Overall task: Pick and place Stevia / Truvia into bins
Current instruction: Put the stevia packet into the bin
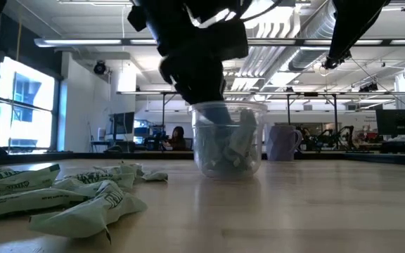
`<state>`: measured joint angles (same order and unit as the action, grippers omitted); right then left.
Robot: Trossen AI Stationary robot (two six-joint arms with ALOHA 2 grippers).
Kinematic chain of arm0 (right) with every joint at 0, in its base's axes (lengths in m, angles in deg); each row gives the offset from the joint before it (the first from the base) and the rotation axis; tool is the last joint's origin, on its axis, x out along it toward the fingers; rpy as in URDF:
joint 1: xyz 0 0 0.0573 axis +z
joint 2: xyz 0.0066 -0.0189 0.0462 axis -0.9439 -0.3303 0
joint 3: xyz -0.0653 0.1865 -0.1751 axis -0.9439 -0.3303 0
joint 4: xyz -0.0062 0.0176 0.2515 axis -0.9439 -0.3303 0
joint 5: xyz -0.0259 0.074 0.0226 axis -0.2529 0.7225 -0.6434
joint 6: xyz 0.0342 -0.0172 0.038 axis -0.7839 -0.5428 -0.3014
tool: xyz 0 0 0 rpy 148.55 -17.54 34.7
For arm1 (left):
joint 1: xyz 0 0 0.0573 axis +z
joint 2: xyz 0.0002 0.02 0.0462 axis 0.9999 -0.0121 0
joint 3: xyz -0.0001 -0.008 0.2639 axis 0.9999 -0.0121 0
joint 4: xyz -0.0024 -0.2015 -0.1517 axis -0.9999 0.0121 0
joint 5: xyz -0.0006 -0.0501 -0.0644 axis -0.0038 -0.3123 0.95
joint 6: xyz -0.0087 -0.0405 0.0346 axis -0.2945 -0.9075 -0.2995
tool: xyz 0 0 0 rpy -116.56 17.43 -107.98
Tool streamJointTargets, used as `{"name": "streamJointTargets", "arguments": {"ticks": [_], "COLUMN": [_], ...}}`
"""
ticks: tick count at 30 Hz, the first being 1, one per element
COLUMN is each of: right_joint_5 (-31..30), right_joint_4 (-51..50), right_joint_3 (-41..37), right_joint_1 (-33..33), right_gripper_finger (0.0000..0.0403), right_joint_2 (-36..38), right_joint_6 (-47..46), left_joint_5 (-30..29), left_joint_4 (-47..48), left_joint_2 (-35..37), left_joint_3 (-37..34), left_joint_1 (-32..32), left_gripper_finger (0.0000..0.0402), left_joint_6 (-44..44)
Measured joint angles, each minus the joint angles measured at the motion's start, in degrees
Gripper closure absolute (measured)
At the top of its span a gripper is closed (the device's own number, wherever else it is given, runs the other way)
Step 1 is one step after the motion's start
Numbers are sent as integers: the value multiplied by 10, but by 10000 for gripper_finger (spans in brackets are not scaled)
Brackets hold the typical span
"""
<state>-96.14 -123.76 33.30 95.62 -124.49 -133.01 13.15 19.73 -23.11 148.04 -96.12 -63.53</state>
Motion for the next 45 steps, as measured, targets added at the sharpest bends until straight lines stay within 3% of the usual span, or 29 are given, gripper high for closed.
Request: {"name": "streamJointTargets", "arguments": {"ticks": [3,13,17,21,24,26,29,34,36,45], "right_joint_5": [-1,3,3,3,0,0,1,2,3,21], "right_joint_4": [-2,-6,-9,-10,-10,-10,-9,-8,-7,-9], "right_joint_3": [0,0,0,0,0,0,0,0,0,0], "right_joint_1": [0,0,0,0,0,-2,-2,-2,-2,-2], "right_gripper_finger": [132,132,132,132,132,132,132,132,132,132], "right_joint_2": [0,0,0,0,0,0,0,0,0,0], "right_joint_6": [0,0,0,0,0,0,-1,-10,-14,-15], "left_joint_5": [-30,-32,-19,42,99,130,128,35,12,0], "left_joint_4": [0,38,166,311,340,337,286,138,75,43], "left_joint_2": [3,82,139,196,239,265,286,284,273,206], "left_joint_3": [0,0,1,-27,-80,-123,-187,-252,-270,-286], "left_joint_1": [1,-1,0,-11,-48,-87,-159,-253,-263,-260], "left_gripper_finger": [324,193,173,173,188,201,221,233,228,194], "left_joint_6": [-12,-17,-60,-70,-52,-41,-17,11,17,83]}}
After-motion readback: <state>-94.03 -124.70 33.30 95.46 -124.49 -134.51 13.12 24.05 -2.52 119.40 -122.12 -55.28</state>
